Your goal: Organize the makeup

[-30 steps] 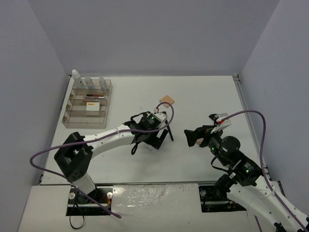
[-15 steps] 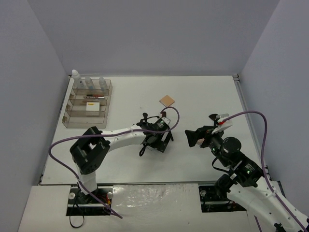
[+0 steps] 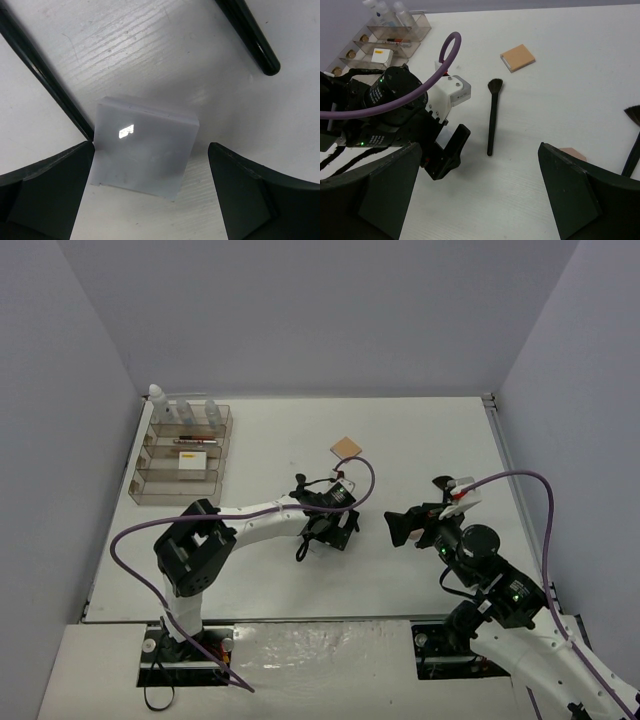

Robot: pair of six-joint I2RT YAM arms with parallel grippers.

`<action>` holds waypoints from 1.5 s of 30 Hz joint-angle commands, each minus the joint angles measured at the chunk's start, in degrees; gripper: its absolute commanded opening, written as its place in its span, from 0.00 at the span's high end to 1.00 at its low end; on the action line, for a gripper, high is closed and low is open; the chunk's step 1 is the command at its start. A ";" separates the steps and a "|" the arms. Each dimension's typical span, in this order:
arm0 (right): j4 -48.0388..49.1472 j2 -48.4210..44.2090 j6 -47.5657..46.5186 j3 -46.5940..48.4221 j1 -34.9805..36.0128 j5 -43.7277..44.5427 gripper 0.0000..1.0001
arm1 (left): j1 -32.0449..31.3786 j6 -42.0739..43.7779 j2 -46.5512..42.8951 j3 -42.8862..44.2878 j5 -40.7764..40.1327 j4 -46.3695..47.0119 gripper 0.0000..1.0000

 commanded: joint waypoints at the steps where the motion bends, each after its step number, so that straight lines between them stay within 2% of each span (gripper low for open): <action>1: 3.10 0.48 -0.04 2.29 -0.27 1.26 0.00 | -0.02 -0.20 -2.37 1.49 -3.31 -3.12 0.03; 11: 3.10 -0.52 0.21 1.85 -0.22 0.26 0.00 | 0.30 0.21 -1.33 1.19 -4.30 -4.01 0.03; 24: 3.10 -1.05 0.17 1.56 -0.28 0.16 0.00 | 1.76 -2.71 -1.10 -3.25 2.90 0.90 0.05; 28: 3.10 -1.02 0.24 1.50 -0.28 0.30 0.00 | 2.54 -3.17 -1.84 -4.31 3.83 1.61 0.09; 30: 3.10 -0.91 0.15 1.59 -0.28 0.31 0.00 | 2.78 -3.28 -2.15 -4.75 3.92 1.61 0.15; 32: 3.10 -0.83 0.24 1.56 -0.26 0.39 0.00 | 2.78 -3.44 -2.88 -5.21 3.89 1.70 0.26; 37: 3.10 -0.84 0.25 1.57 -0.21 0.39 0.00 | 2.71 -4.06 -7.06 -6.73 2.34 0.84 0.45; 45: 3.13 -0.88 0.15 1.73 -0.25 0.72 0.00 | 4.05 -3.16 -20.04 -8.02 -2.59 -5.21 0.55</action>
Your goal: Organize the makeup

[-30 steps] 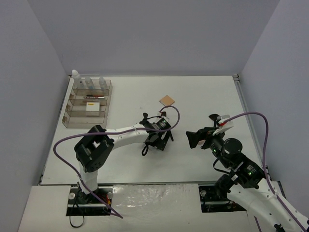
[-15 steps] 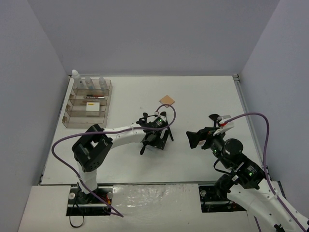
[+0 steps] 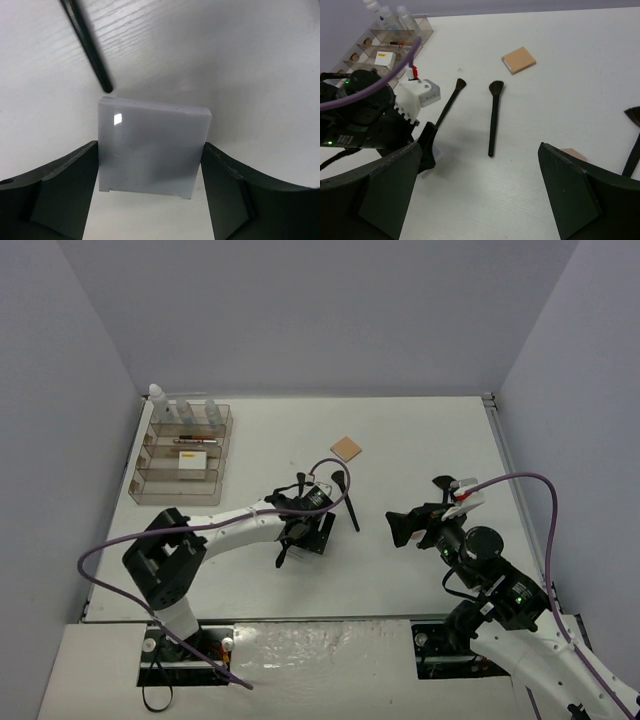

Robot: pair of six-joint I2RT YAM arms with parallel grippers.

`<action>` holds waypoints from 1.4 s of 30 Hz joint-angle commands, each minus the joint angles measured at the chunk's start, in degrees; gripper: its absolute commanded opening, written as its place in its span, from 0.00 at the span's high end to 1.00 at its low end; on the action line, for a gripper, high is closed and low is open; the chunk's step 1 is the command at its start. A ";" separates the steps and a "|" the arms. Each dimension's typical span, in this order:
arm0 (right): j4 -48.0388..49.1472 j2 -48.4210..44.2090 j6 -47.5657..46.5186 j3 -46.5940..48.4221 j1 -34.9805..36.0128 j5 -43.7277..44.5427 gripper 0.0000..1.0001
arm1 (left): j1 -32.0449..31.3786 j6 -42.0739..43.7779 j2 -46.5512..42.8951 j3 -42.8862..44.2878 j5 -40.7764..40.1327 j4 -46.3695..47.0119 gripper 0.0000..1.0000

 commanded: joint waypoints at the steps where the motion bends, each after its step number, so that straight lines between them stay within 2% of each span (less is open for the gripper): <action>1: 3.55 0.42 0.00 1.68 -0.20 0.88 0.00 | 2.39 0.34 -12.85 1.76 -5.80 -4.49 0.55; 4: 3.55 0.68 -0.26 1.93 -0.19 0.81 0.00 | 5.62 2.74 -18.51 1.95 -8.40 -4.80 0.54; 7: 3.75 0.68 -0.46 1.94 -0.28 0.37 0.00 | 12.89 7.50 -23.91 0.92 -11.86 0.75 0.54; 10: 4.08 0.80 -0.50 1.83 -0.22 0.08 0.00 | 22.91 12.21 -26.50 0.10 -12.37 7.23 0.54; 14: 4.08 0.75 -0.60 1.85 -0.19 -0.52 0.00 | 32.82 17.02 -25.14 1.05 -11.10 17.44 0.54; 19: 4.12 0.55 -0.49 1.72 -0.19 -1.09 0.00 | 44.30 22.24 -18.34 1.53 -3.58 32.10 0.54; 22: 4.08 0.51 -0.44 1.58 -0.19 -1.41 0.00 | 48.32 25.57 -11.80 3.34 0.02 38.19 0.54; 27: 4.08 0.88 -0.60 1.50 -0.19 -1.31 0.00 | 52.78 26.73 -3.74 5.38 5.02 43.05 0.54; 34: 4.16 1.80 -0.71 1.26 -0.27 -1.94 0.00 | 60.16 26.55 0.45 5.90 11.62 49.23 0.54; 42: 4.15 1.83 -0.79 1.15 -0.27 -1.86 0.00 | 63.23 29.87 4.61 6.85 14.09 49.58 0.53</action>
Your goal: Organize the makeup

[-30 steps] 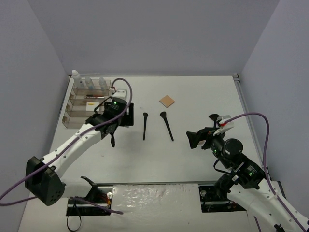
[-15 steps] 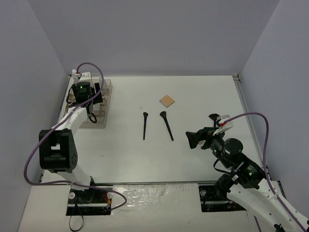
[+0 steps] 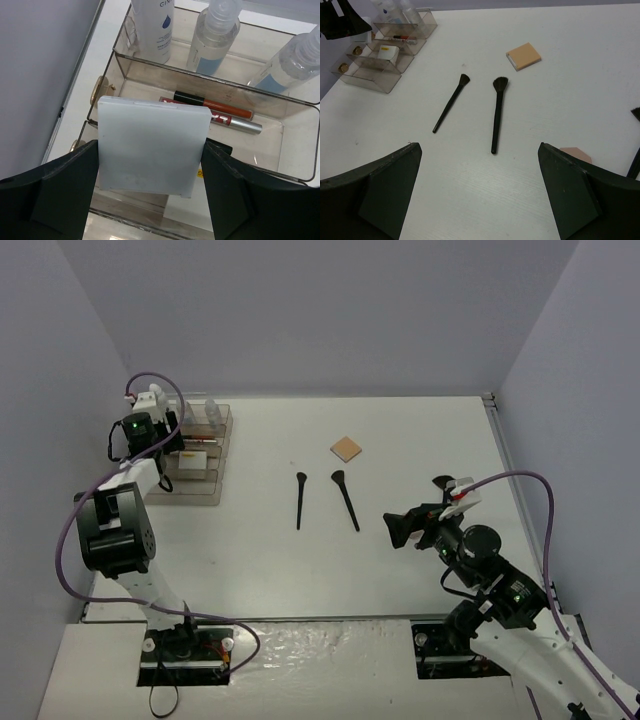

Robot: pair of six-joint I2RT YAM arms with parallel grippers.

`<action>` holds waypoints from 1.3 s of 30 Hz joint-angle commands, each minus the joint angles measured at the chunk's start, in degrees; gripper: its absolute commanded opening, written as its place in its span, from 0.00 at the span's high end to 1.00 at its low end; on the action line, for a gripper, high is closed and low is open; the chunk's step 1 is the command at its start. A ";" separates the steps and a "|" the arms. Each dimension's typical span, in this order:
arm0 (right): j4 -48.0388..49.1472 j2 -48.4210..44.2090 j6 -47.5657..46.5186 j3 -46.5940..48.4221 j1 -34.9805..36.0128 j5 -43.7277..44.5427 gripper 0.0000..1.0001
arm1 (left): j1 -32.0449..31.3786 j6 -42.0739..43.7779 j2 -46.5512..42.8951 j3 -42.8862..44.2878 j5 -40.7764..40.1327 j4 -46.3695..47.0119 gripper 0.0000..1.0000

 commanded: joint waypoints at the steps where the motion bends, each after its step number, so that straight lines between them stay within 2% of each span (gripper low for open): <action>1: 4.12 1.06 -0.68 1.15 -0.22 -0.44 0.00 | 0.64 3.43 0.88 3.90 3.30 5.89 0.53; 8: 4.09 1.24 -0.68 1.07 -0.21 -0.49 0.00 | 2.95 3.61 3.52 2.60 6.82 8.18 0.48; 14: 4.10 1.81 -0.79 1.25 -0.19 -0.27 0.00 | 3.95 2.91 1.02 1.04 4.83 8.74 0.44; 16: 4.18 2.04 -0.86 1.34 -0.21 -0.49 0.00 | 4.24 2.96 0.03 0.93 4.77 8.32 0.40; 20: 4.18 2.16 -0.86 1.46 -0.24 -0.75 0.00 | 4.24 2.90 -0.83 0.44 5.31 8.15 0.23; 27: 4.09 1.48 -0.86 1.30 -0.19 -1.13 0.00 | 4.24 2.48 -1.88 -0.71 7.05 7.98 0.13; 34: 4.09 1.77 -0.61 1.49 -0.27 -0.37 0.00 | 3.75 -2.31 -5.65 -2.81 7.36 9.28 0.09; 39: 3.82 3.00 1.03 2.47 -0.24 2.58 0.00 | -2.29 -6.76 -10.42 -1.31 5.66 4.27 0.09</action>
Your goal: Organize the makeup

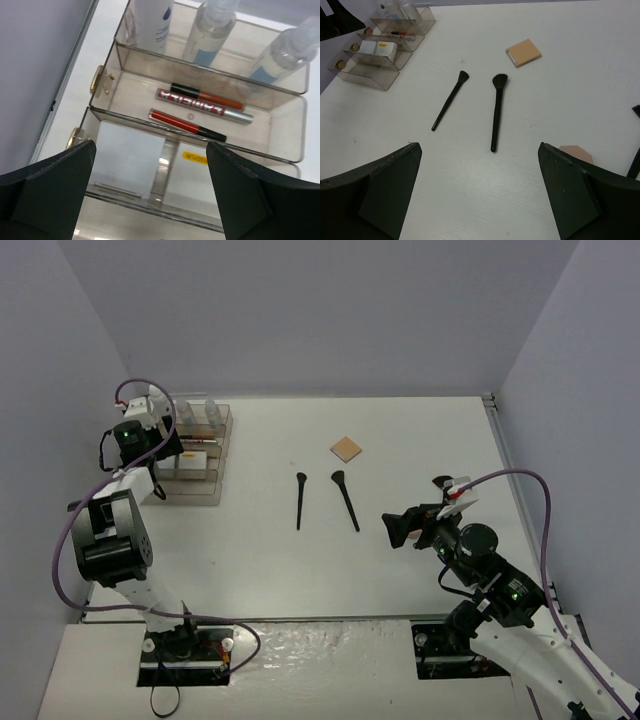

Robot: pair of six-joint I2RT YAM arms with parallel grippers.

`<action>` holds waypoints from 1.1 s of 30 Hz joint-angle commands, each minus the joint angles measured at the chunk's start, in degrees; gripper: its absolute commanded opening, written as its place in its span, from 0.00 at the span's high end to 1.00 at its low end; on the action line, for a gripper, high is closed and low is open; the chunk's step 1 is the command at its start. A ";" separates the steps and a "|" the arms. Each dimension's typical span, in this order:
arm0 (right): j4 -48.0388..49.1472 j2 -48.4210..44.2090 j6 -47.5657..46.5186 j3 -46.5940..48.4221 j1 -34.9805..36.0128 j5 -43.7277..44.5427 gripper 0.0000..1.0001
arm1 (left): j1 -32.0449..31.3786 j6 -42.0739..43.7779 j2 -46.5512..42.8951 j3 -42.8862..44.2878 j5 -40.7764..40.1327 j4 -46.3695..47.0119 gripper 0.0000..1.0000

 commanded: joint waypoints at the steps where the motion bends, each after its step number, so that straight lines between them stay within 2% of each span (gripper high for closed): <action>1: 3.72 2.46 1.02 2.72 -0.28 2.93 0.00 | -7.60 -4.75 -8.85 3.72 -0.99 -0.46 0.09; 3: 3.29 3.24 1.36 3.15 -0.28 3.36 0.00 | -11.68 -3.20 -10.42 6.14 -2.92 -3.32 0.09; 5: 2.82 4.45 2.63 3.54 -0.21 3.50 0.00 | -19.58 -1.71 -10.26 9.28 -3.11 -9.72 0.08; 8: 2.66 5.12 3.45 3.41 -0.27 2.25 0.00 | -27.09 0.90 -8.31 13.92 -2.04 -14.37 0.04; 15: 2.58 4.60 3.94 2.91 -0.27 1.60 0.00 | -37.32 2.28 4.80 27.22 3.26 -23.51 0.03; 21: 2.40 5.01 3.75 2.82 -0.37 1.88 0.00 | -42.17 3.41 15.88 36.76 4.52 -25.33 0.03; 23: 2.40 6.24 4.13 2.89 -0.29 2.79 0.00 | -42.67 2.13 16.82 37.02 4.68 -24.38 0.03; 27: 3.94 12.67 2.16 4.42 -0.47 4.85 0.00 | -42.47 0.01 12.84 32.41 2.30 -20.80 0.03; 30: 7.06 20.62 -1.21 8.31 -1.21 3.65 0.00 | -41.97 -2.08 7.63 28.46 -2.11 -20.01 0.03; 33: 12.08 31.52 -5.85 12.86 -4.26 0.64 0.00 | -40.45 -6.33 2.25 25.95 -2.42 -22.95 0.03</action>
